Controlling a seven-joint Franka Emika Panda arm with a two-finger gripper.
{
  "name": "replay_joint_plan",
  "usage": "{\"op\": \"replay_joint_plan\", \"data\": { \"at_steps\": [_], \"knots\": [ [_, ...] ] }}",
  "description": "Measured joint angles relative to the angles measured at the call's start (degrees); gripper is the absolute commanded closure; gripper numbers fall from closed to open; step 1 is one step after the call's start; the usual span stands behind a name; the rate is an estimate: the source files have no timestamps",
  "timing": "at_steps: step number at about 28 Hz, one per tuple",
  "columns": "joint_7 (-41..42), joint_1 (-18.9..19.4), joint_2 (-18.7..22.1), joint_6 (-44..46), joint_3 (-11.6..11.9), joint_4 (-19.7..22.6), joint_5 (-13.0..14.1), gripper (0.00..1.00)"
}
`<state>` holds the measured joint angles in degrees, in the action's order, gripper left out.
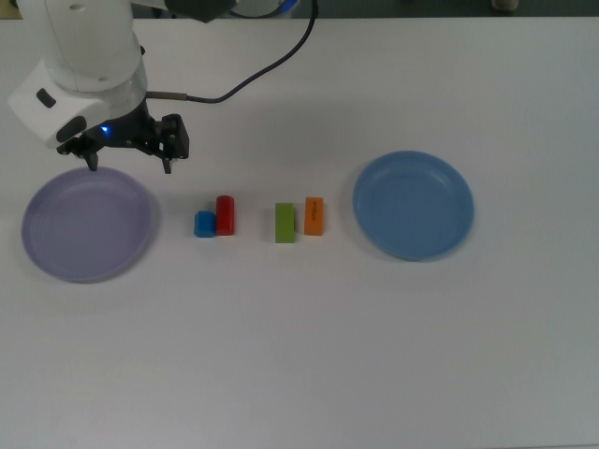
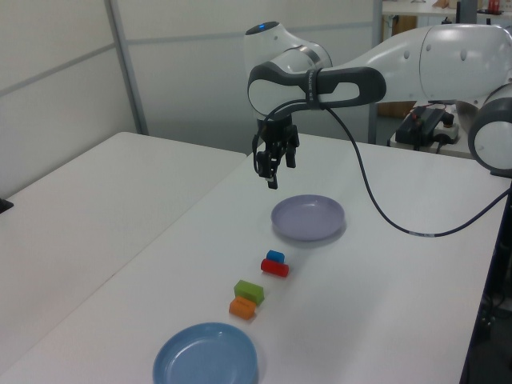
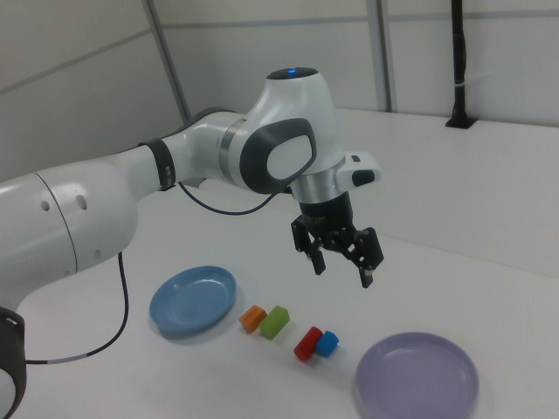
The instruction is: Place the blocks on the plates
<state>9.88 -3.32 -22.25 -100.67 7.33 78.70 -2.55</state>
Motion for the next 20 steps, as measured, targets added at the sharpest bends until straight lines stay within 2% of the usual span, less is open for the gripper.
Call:
{"op": "replay_joint_plan", "data": {
  "at_steps": [16,20],
  "knots": [
    [0.00,-0.04,0.09,0.70,-0.25,0.01,0.02,0.00],
    [0.00,0.14,-0.07,1.01,-0.75,0.33,1.39,0.00]
  ]
}}
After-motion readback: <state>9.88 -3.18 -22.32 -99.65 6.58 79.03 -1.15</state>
